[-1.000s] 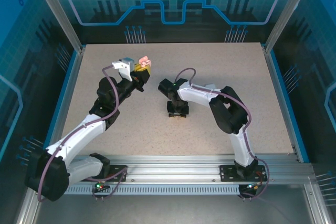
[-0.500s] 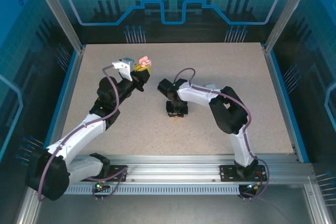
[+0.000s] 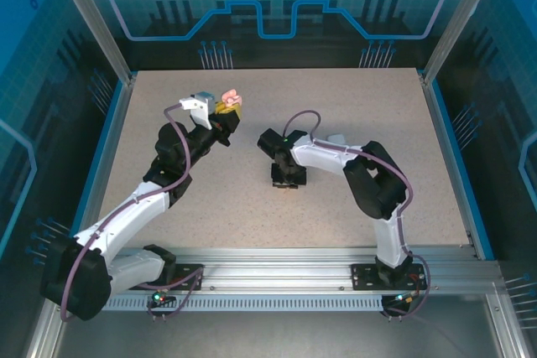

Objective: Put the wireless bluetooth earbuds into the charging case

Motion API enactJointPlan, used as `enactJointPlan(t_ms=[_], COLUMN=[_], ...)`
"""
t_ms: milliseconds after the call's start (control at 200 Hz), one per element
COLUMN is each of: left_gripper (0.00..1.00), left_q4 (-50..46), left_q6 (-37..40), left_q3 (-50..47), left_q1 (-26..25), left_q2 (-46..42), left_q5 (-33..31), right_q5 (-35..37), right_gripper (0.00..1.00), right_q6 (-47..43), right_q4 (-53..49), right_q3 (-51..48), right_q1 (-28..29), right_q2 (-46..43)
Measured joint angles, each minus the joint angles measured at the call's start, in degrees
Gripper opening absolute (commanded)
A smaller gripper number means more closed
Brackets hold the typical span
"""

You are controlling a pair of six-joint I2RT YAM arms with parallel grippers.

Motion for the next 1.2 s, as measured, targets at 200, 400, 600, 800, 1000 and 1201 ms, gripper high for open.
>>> enactJointPlan(t_ms=[200, 400, 600, 800, 1000, 1201], left_gripper=[0.00, 0.00, 0.00, 0.00, 0.00, 0.00], left_q4=[-0.20, -0.15, 0.55, 0.66, -0.11, -0.85], left_q6=[0.02, 0.48, 1.73, 3.06, 4.81, 6.25], left_q3=[0.35, 0.35, 0.35, 0.44, 3.23, 8.46], left_q1=[0.00, 0.00, -0.04, -1.86, -5.29, -7.13], left_q2=[0.00, -0.04, -0.24, -0.02, 2.78, 6.27], left_q5=[0.02, 0.94, 5.46, 10.62, 14.51, 17.22], right_q5=[4.70, 9.90, 14.88, 16.55, 13.25, 5.92], right_gripper=[0.13, 0.14, 0.15, 0.15, 0.15, 0.14], right_q6=[-1.81, -6.12, -14.36, -24.90, -33.90, -40.65], right_q4=[-0.48, -1.38, -2.29, 1.38, 9.33, 19.91], right_q3=[-1.88, -1.97, 2.60, 12.63, 17.94, 14.67], right_q1=[-0.15, -2.03, -4.81, -5.01, -5.01, -5.03], right_q2=[-7.65, -17.07, -25.83, -30.34, -32.87, -35.54])
